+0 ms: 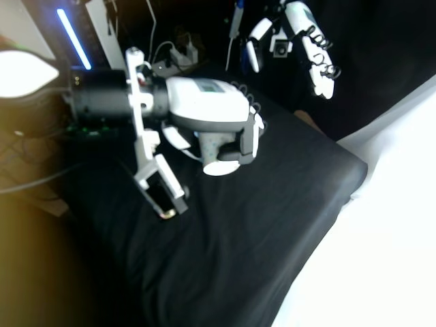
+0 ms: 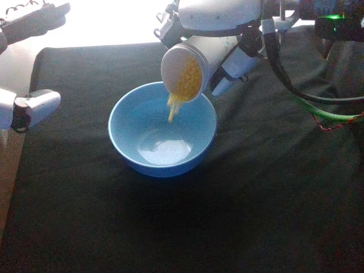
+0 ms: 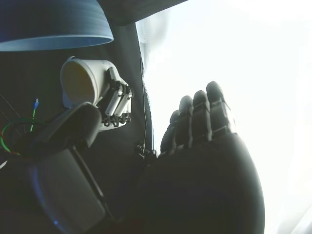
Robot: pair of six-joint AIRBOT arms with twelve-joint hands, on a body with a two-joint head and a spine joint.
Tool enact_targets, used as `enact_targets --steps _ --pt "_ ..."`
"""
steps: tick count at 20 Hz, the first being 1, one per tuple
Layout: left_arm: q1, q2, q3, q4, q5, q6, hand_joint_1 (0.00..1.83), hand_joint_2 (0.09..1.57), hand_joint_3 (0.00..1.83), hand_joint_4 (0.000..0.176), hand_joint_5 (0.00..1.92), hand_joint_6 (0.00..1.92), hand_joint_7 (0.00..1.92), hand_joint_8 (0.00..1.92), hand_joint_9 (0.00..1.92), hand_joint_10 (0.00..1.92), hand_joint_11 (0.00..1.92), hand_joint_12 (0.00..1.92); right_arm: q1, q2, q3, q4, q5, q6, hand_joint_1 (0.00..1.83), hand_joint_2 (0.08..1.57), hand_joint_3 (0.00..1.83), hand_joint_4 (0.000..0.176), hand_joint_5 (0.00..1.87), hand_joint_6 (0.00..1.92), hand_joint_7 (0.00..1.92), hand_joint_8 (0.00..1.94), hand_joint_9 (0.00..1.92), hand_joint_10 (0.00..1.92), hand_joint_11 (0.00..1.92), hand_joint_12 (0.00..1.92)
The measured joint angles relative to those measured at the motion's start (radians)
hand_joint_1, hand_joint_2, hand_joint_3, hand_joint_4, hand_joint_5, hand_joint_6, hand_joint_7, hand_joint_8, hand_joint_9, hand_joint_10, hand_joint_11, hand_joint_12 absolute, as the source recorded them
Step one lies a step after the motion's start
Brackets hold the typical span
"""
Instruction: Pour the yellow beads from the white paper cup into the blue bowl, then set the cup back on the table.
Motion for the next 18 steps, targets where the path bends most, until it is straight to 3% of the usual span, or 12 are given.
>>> enact_targets --steps 4,6,8,9,10,11,12,13,14,15,17,18 --pt "0.0 0.0 0.0 0.0 0.0 -0.001 0.67 0.51 1.09 0.0 0.0 0.0 0.18 0.01 0.15 0.03 0.0 0.76 0.003 0.0 -0.005 -0.022 -0.005 0.001 1.13 1.2 0.01 0.0 0.82 1.28 0.94 1.94 1.22 1.92 1.39 1.92" --pt "0.0 0.0 0.0 0.0 -0.001 -0.003 0.65 0.51 1.08 0.0 0.0 0.0 0.16 0.01 0.15 0.02 0.0 0.74 0.006 0.0 -0.011 -0.033 -0.004 0.001 1.14 1.16 0.0 0.0 0.89 1.19 0.99 1.94 1.28 1.92 1.47 1.92" --pt "0.0 0.0 0.0 0.001 -0.001 -0.003 0.64 0.48 1.1 0.0 0.0 0.0 0.17 0.01 0.16 0.02 0.0 0.79 0.01 0.0 -0.012 -0.037 -0.003 0.001 0.87 1.39 0.09 0.0 0.47 1.81 0.62 1.94 1.02 1.92 1.3 1.92" --pt "0.0 0.0 0.0 0.0 -0.001 -0.003 0.64 0.46 1.11 0.0 0.0 0.0 0.18 0.01 0.16 0.02 0.0 0.8 0.011 0.0 -0.012 -0.041 -0.006 0.001 0.96 1.28 0.06 0.0 0.64 1.59 0.77 1.94 1.01 1.92 1.19 1.92" --pt "0.0 0.0 0.0 0.0 -0.001 -0.003 0.64 0.45 1.13 0.0 0.0 0.0 0.17 0.0 0.15 0.01 0.0 0.78 0.011 0.0 -0.012 -0.041 -0.007 0.001 1.17 1.05 0.0 0.0 1.18 0.72 1.18 1.61 1.28 1.81 1.34 1.92" --pt "0.0 0.0 0.0 0.001 -0.001 -0.003 0.63 0.47 1.11 0.0 0.0 0.0 0.17 0.0 0.15 0.01 0.0 0.78 0.011 0.0 -0.014 -0.047 -0.007 0.001 0.89 1.35 0.13 0.0 0.56 1.68 1.3 1.87 1.72 1.9 1.8 1.92" --pt "0.0 0.0 0.0 0.002 -0.002 -0.003 0.62 0.46 1.11 0.0 0.0 0.0 0.17 0.0 0.15 0.01 0.0 0.78 0.011 0.0 -0.018 -0.054 -0.006 0.001 1.03 1.26 0.08 0.0 0.69 1.49 1.03 1.93 1.37 1.92 1.53 1.92" --pt "0.0 0.0 0.0 0.001 -0.001 -0.003 0.61 0.44 1.12 0.0 0.0 0.0 0.17 0.0 0.16 0.01 0.0 0.79 0.011 0.0 -0.019 -0.06 -0.004 0.001 1.12 1.15 0.02 0.0 0.9 1.18 1.06 1.94 1.33 1.92 1.49 1.92" --pt "0.0 0.0 0.0 0.001 0.0 -0.003 0.6 0.42 1.14 0.0 0.0 0.0 0.19 0.0 0.18 0.02 0.0 0.83 0.011 0.0 -0.019 -0.063 -0.004 0.001 1.09 1.1 0.0 0.04 1.01 1.03 1.04 1.94 1.29 1.92 1.47 1.92" --pt "0.0 0.0 0.0 0.002 -0.002 -0.003 0.6 0.42 1.14 0.0 0.0 0.0 0.19 0.01 0.18 0.01 0.0 0.84 0.013 0.0 -0.019 -0.067 -0.004 0.001 1.11 1.18 0.01 0.0 0.84 1.25 0.95 1.94 1.3 1.92 1.55 1.92" --pt "0.0 0.0 0.0 0.002 -0.001 -0.003 0.6 0.42 1.14 0.0 0.0 0.0 0.19 0.0 0.18 0.01 0.0 0.79 0.013 0.0 -0.024 -0.079 -0.006 0.001 1.11 1.21 0.0 0.0 0.8 1.25 0.8 1.81 1.07 1.92 1.26 1.92" --pt "0.0 0.0 0.0 0.003 -0.002 -0.003 0.58 0.42 1.14 0.0 0.0 0.0 0.19 0.0 0.17 0.01 0.0 0.78 0.013 0.0 -0.024 -0.085 -0.005 0.001 1.49 1.33 0.04 0.008 0.17 1.68 0.27 1.7 0.48 1.92 0.4 1.92"
